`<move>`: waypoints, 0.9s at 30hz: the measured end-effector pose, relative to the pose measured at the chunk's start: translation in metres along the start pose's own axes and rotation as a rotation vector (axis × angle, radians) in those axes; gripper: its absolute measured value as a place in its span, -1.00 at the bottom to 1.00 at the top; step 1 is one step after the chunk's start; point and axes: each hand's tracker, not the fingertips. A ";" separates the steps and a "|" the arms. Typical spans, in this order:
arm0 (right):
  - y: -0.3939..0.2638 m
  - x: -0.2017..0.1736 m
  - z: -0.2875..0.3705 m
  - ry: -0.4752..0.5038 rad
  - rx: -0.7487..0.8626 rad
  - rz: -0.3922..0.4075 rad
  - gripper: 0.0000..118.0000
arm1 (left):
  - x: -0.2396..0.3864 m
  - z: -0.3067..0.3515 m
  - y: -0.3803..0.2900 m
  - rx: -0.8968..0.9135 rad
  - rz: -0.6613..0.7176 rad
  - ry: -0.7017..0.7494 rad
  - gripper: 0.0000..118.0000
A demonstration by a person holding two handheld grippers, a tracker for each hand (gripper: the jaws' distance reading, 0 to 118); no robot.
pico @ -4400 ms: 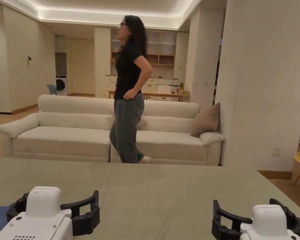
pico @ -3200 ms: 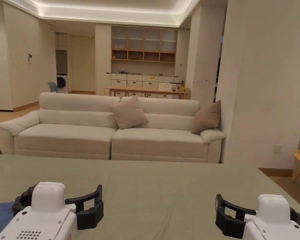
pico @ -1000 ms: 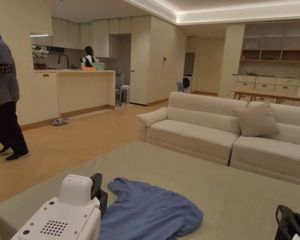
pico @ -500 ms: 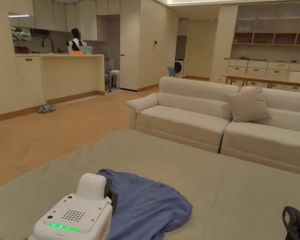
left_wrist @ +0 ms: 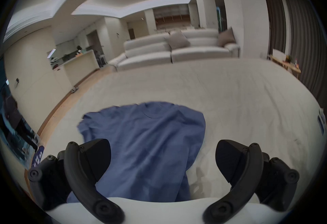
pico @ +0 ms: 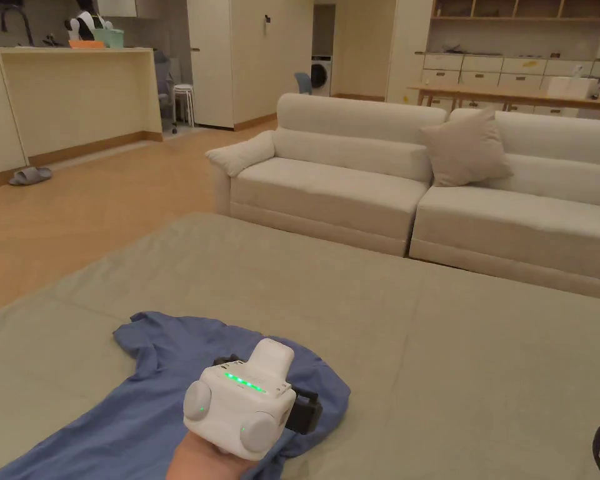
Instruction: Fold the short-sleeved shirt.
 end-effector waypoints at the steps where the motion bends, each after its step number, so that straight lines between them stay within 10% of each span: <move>1: -0.005 0.002 -0.004 -0.001 -0.014 -0.005 -1.00 | 0.001 -0.023 -0.002 -0.026 -0.004 0.007 0.96; 8: -0.035 0.014 -0.023 -0.018 -0.093 -0.004 -1.00 | 0.019 -0.116 -0.018 -0.167 -0.063 0.043 0.92; 17: -0.041 0.022 -0.022 -0.030 -0.109 -0.023 -1.00 | 0.002 -0.110 -0.026 -0.231 0.134 0.109 -0.89; 27: -0.035 0.034 0.004 -0.043 -0.101 -0.048 -1.00 | 0.038 -0.070 -0.009 -0.146 0.131 0.040 -0.89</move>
